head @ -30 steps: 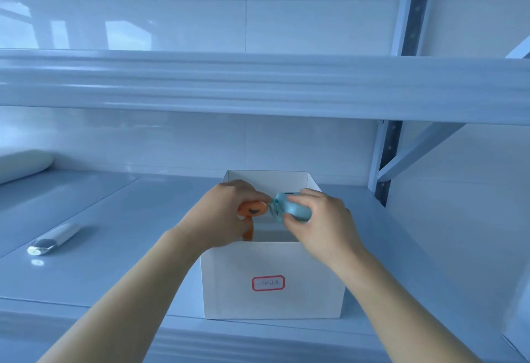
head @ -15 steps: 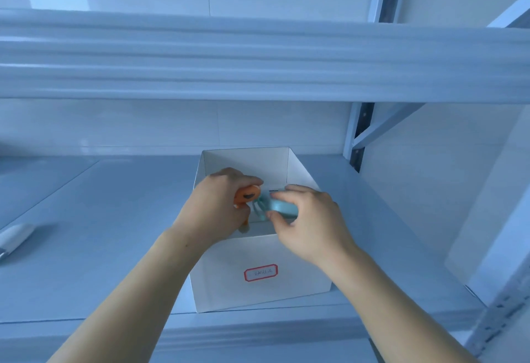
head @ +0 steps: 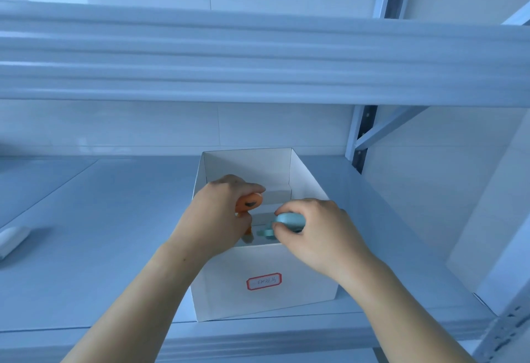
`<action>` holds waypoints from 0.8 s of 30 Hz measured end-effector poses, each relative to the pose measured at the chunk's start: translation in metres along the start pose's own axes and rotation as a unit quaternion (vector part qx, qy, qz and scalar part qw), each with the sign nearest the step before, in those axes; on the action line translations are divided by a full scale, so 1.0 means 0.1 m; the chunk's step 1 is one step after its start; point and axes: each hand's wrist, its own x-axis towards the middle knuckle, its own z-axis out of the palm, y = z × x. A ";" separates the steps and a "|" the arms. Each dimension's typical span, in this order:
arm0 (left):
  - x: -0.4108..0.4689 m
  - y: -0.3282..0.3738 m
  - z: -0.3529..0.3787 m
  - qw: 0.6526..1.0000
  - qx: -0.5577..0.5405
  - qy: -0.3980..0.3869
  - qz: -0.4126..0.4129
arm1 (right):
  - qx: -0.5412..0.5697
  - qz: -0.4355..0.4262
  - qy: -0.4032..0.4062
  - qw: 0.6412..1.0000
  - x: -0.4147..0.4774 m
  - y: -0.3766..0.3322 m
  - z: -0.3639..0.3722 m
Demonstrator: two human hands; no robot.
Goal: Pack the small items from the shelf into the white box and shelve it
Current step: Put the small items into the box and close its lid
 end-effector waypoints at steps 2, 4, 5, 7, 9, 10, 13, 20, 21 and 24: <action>0.00 0.00 0.00 1.000 0.002 0.000 -0.002 | 0.003 0.000 -0.010 1.000 0.00 0.00 -0.01; 0.01 0.01 0.00 1.000 0.007 -0.008 -0.004 | 0.012 -0.015 -0.007 1.000 0.00 -0.01 0.01; 0.01 0.01 0.00 1.000 0.010 -0.012 -0.005 | 0.009 -0.028 -0.005 1.000 -0.01 -0.01 0.02; 0.01 0.02 0.01 1.000 0.014 -0.015 -0.007 | -0.008 -0.058 0.007 0.998 -0.03 0.00 0.04; 0.01 0.02 0.01 1.000 0.013 -0.013 -0.007 | -0.029 -0.095 0.029 0.995 -0.07 0.02 0.06; 0.01 0.02 0.01 1.000 0.012 -0.012 -0.007 | -0.037 -0.117 0.044 0.991 -0.09 0.02 0.07; 0.02 0.03 0.00 1.000 0.007 -0.022 -0.012 | -0.050 -0.155 0.103 0.981 -0.13 0.02 0.07; -0.05 0.04 -0.05 1.000 0.004 -0.005 0.007 | -0.061 -0.190 0.149 0.969 -0.14 0.12 0.12; -0.08 0.03 -0.07 1.000 0.006 0.009 0.000 | -0.070 -0.199 0.153 0.966 -0.15 0.15 0.13; -0.16 0.04 -0.07 0.999 0.016 0.034 -0.019 | -0.092 -0.236 0.165 0.953 -0.19 0.25 0.19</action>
